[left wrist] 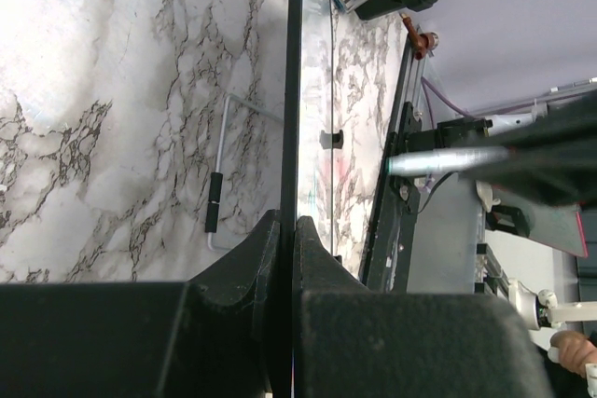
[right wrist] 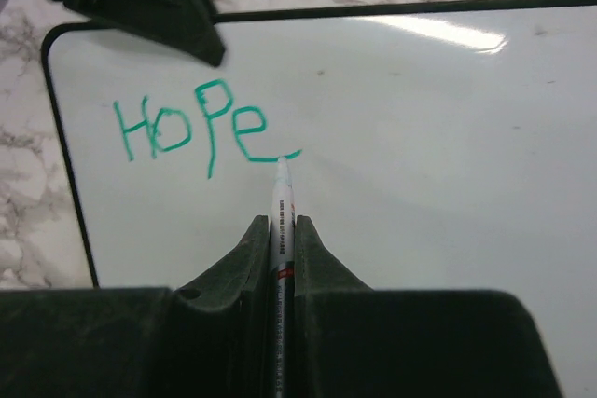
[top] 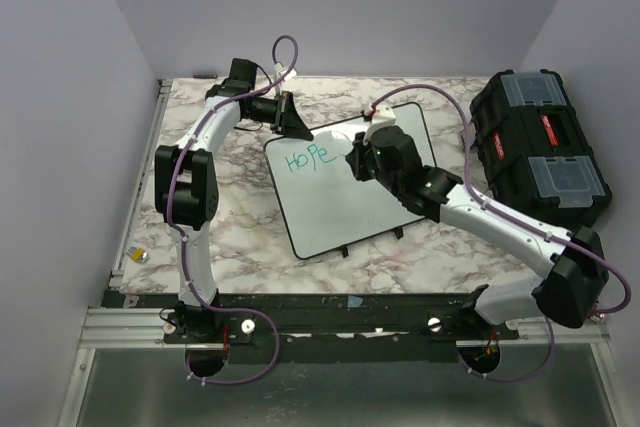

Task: Write a sentence on the whiteboard

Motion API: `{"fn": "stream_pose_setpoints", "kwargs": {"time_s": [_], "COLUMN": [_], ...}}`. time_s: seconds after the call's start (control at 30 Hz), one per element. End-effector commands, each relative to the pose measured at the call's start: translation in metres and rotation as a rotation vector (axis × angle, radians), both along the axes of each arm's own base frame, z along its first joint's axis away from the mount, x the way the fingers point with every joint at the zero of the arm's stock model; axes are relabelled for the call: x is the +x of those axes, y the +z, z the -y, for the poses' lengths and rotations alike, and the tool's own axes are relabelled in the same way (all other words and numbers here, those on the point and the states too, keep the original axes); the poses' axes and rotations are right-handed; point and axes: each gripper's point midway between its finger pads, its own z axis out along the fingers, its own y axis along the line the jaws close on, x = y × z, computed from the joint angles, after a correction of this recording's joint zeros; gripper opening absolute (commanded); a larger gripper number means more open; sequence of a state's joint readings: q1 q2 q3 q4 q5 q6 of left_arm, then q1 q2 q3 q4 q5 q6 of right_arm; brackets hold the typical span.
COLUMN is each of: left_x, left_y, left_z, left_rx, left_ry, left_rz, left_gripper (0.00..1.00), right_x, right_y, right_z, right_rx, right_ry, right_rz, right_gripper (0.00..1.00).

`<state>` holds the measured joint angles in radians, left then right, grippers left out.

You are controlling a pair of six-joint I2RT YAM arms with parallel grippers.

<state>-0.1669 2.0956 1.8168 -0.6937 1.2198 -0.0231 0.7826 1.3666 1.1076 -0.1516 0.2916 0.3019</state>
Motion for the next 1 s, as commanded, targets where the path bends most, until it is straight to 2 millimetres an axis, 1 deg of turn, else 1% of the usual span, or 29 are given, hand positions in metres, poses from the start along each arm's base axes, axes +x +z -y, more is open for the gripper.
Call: {"fn": "stream_pose_setpoints", "kwargs": {"time_s": [0.0,0.1,0.23,0.37,0.5,0.7,0.9,0.97], "left_x": [0.011,0.01,0.011,0.011,0.01,0.01,0.01,0.01], "left_y": [0.017,0.018,0.018,0.019,0.019,0.019,0.02,0.02], "left_z": [0.001,0.001,0.001,0.001,0.001,0.001,0.001,0.001], "left_rx": [0.035,0.032,0.031,0.029,0.029,0.027,0.026,0.024], "left_ry": [0.025,0.024,0.024,0.024,0.024,0.024,0.024,0.022], "left_rz": [0.176,0.179,0.183,0.185,0.186,0.188,0.187,0.189], "left_gripper": [0.0,0.0,0.0,0.0,0.0,0.0,0.0,0.0], "right_x": [-0.03,-0.037,-0.053,-0.061,-0.068,-0.071,-0.076,-0.076], "right_y": [-0.014,-0.016,-0.02,-0.027,-0.032,-0.035,-0.043,-0.043], "right_z": [-0.034,-0.05,-0.073,-0.089,-0.106,-0.121,-0.135,-0.137], "right_rx": [-0.088,-0.086,-0.069,-0.083,-0.061,-0.048,-0.079,-0.082], "right_ry": [0.095,0.112,0.171,0.199,0.244,0.271,0.287,0.287], "right_rz": [-0.006,-0.009,-0.021,-0.024,-0.047,-0.057,-0.046,-0.041], "right_gripper": [0.01,0.01,0.01,0.01,0.01,0.01,0.01,0.01]}}
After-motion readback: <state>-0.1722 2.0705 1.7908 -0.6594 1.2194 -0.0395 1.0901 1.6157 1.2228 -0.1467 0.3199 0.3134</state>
